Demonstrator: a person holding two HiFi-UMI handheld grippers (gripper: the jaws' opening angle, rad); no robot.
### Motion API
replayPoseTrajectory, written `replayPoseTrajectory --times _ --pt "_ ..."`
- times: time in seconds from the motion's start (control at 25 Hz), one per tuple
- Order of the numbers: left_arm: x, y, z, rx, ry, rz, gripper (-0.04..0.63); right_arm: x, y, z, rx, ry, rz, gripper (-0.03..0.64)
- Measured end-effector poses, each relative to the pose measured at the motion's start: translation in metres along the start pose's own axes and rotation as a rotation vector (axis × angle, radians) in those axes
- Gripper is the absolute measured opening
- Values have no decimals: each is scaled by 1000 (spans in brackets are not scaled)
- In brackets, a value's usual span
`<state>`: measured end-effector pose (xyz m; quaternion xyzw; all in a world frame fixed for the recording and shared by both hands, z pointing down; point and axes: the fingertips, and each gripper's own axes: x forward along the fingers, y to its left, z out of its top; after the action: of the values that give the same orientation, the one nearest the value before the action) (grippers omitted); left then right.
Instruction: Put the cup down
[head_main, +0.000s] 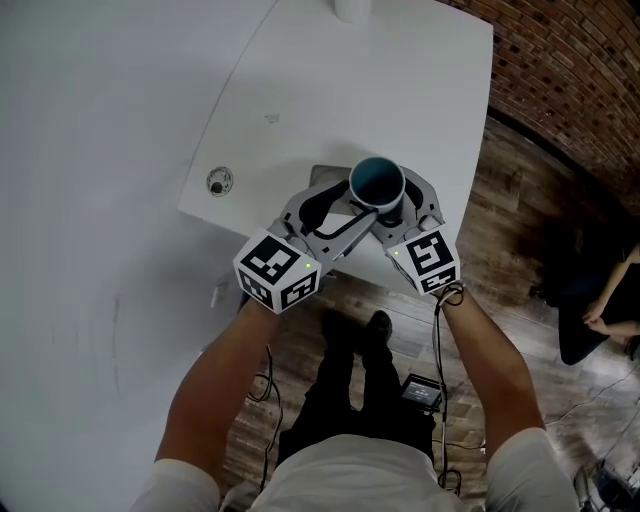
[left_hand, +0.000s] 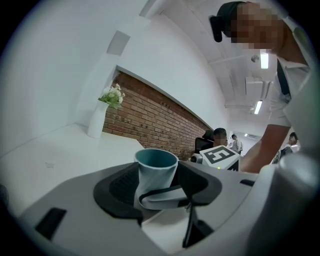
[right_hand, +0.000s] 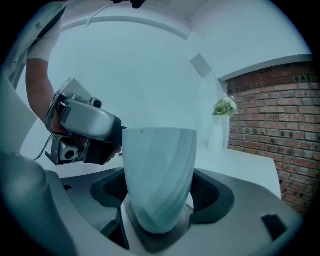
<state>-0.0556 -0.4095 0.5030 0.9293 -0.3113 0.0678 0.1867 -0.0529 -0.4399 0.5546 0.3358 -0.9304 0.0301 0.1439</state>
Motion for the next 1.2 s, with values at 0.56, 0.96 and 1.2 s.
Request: replayPoseTrajectory --times 0.56,0.96,1.2 --pt "1 -7 1 29 -7 -41 244 3 -2 -5 -8 21 -33 373" --pt "4 -8 -7 19 6 -45 244 -4 -3 -9 6 41 -50 373" --pt "1 -4 -10 15 9 -26 244 -4 -4 -9 17 36 -56 373"
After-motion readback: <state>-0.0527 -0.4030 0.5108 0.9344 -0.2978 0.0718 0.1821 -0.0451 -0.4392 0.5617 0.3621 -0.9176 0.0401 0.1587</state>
